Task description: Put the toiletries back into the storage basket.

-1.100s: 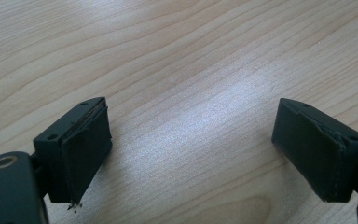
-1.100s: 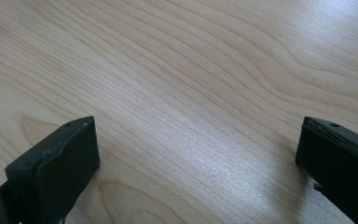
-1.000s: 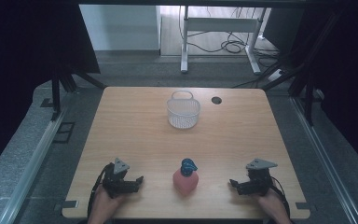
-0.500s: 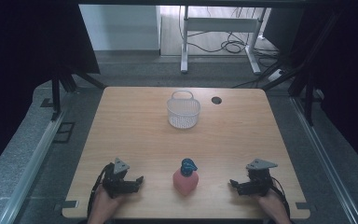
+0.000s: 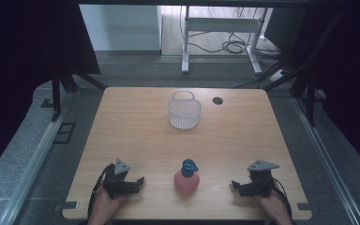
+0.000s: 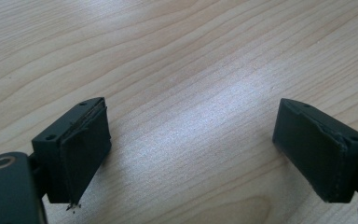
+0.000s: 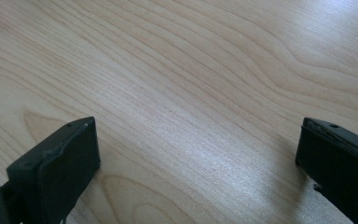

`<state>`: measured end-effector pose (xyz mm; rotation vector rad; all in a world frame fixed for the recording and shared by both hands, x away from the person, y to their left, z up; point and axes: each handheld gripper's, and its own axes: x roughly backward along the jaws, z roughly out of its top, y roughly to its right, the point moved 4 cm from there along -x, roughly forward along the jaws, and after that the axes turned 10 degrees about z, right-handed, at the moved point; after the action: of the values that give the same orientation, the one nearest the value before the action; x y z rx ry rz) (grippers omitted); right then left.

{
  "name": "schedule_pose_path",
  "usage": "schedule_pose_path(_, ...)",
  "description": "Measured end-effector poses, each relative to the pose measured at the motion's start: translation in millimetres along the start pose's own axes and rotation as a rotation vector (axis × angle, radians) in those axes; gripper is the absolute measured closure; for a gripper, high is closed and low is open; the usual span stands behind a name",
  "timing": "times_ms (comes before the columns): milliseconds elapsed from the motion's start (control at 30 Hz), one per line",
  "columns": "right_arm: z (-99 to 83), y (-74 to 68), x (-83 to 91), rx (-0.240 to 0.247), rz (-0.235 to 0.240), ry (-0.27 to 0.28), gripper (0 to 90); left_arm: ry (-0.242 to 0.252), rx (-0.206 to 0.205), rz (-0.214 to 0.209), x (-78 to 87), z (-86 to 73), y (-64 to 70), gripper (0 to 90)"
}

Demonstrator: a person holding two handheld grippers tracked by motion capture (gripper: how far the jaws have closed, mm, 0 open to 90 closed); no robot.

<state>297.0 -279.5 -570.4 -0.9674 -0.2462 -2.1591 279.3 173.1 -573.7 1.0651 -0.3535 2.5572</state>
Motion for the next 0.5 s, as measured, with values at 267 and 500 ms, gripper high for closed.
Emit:
schedule_pose_path(267, 3.6, -7.3, 2.9, 0.031, -0.003, -0.001, 0.0, 0.000, 0.000, 0.000, 0.0, 0.0, 0.0, 10.5)
schedule_pose_path(500, 7.2, -14.2, 5.4, 0.037, 0.018, 0.012, 0.0, 0.000, 0.000, 0.000, 0.0, 0.0, 0.0, 10.5)
